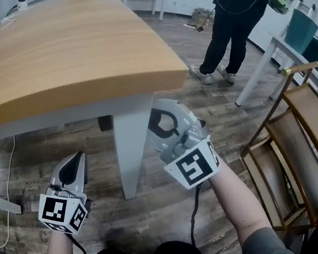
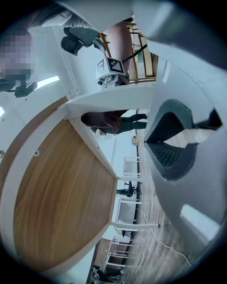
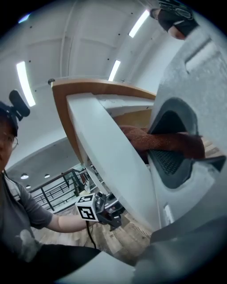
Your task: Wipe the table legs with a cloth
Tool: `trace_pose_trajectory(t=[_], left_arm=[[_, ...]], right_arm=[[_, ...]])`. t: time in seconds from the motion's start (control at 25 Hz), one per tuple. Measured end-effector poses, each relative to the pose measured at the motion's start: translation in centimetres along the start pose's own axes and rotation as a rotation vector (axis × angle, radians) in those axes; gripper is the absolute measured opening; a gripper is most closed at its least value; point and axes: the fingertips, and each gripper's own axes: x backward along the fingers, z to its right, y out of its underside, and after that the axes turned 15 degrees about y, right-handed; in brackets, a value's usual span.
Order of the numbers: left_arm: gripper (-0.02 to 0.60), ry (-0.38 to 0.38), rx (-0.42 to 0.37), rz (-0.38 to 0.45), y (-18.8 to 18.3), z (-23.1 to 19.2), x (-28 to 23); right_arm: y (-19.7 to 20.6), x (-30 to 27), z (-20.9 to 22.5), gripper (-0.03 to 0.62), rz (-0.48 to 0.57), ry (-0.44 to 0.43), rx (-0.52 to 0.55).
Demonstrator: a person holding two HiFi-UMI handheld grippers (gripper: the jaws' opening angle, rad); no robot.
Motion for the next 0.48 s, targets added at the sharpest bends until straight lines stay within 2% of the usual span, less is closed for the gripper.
trace_pose_trajectory(t=[0.28, 0.48], left_arm=[[0.018, -0.014, 0.043, -0.055, 4.9, -0.2, 1.2], [0.018, -0.027, 0.095, -0.093, 9.0, 0.1, 2.0]], right_arm=[[3.6, 2.4, -4.4, 0.063, -0.057, -0.053, 0.032], [6.7, 4.4, -8.9, 0.063, -0.122, -0.116, 0.000]])
